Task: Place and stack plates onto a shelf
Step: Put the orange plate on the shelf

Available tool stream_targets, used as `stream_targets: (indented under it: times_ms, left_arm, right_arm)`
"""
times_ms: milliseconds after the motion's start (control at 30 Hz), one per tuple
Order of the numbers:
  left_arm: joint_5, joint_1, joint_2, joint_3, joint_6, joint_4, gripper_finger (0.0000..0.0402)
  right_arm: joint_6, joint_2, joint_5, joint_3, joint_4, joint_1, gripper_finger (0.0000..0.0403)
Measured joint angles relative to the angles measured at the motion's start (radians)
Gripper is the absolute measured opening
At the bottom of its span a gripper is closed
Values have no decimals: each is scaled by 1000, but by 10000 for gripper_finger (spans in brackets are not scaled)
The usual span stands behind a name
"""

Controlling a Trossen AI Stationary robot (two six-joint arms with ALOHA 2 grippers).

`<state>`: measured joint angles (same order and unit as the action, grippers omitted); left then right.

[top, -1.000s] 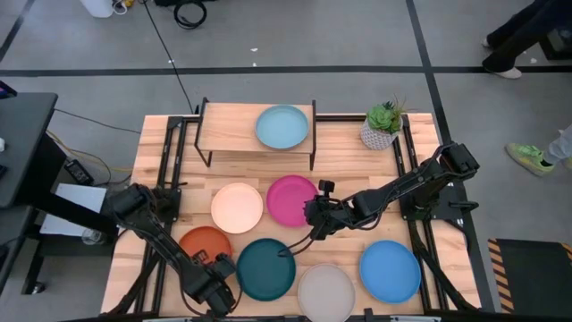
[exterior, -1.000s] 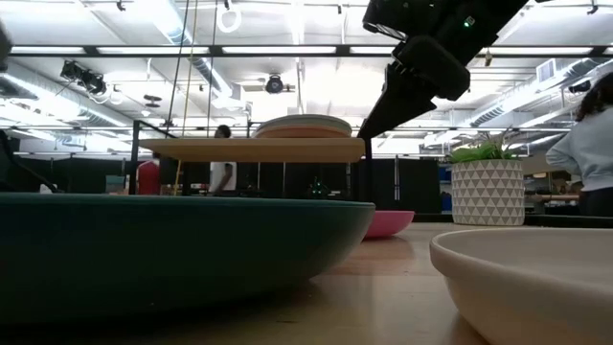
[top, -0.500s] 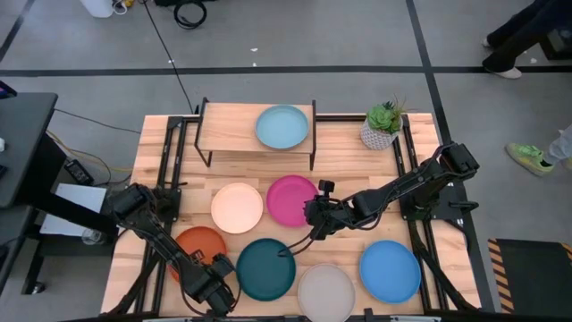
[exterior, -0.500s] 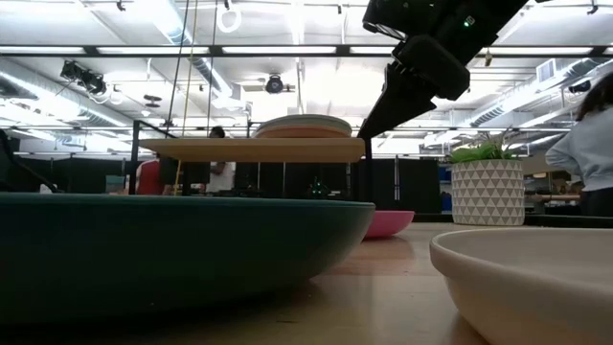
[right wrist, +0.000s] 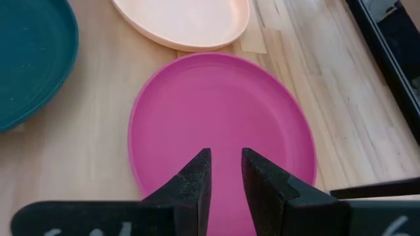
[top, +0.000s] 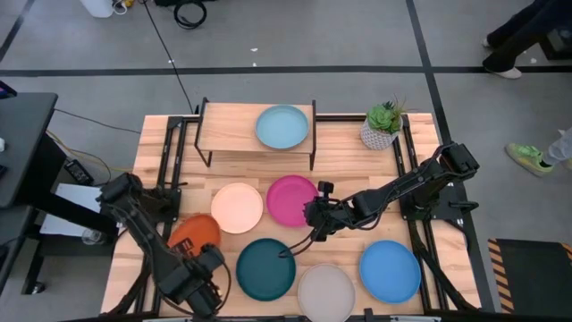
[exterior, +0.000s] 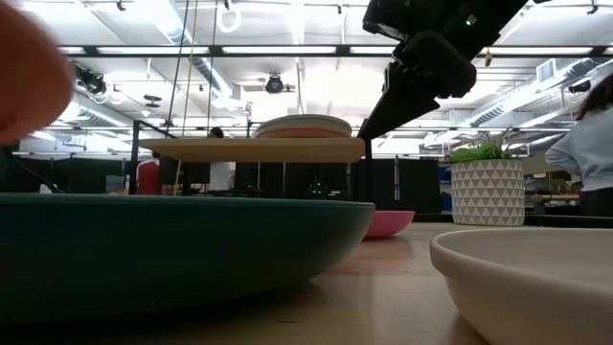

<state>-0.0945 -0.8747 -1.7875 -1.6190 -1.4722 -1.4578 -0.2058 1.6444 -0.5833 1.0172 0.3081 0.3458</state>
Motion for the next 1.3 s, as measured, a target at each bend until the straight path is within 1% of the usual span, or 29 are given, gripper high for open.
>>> stream_targets:
  times_ms: [67, 133, 267, 433, 567, 700, 833, 933, 1033, 1167, 1300]
  left_arm:
    - [-58, 5, 2, -65, 38, -64, 19]
    - [-149, 13, 2, -128, 80, -111, 19]
    - [-345, 58, 26, -195, 271, -109, 19]
    - [-461, 187, 72, -188, 542, -113, 18]
    - [-541, 300, 99, -187, 794, -113, 18]
    - [-548, 432, 126, -187, 1002, -113, 18]
    - [-542, 581, 161, -180, 1148, -113, 18]
    - [-558, 688, 198, -142, 1249, -114, 18]
    - [-565, 776, 258, -67, 1341, -102, 18]
    - [-557, 874, 364, 90, 1481, 27, 18]
    - [-553, 926, 447, 212, 1664, 134, 18]
  right_arm:
    - [0, 0, 1, 0, 0, 0, 91]
    - [0, 0, 1, 0, 0, 0, 91]
    - [-4, 0, 3, 0, 0, 0, 91]
    - [-22, 0, 36, 0, 0, 4, 91]
    - [-27, 0, 38, 0, 2, 20, 91]
    - [-27, 0, 30, 0, 2, 30, 91]
    - [-27, 0, 26, 0, -1, 32, 91]
    - [-31, 0, 25, 0, -4, 32, 91]
    - [-34, 0, 25, 0, -17, 32, 91]
    - [-34, 0, 24, 0, -46, 32, 91]
    - [-30, 0, 25, 1, -63, 32, 91]
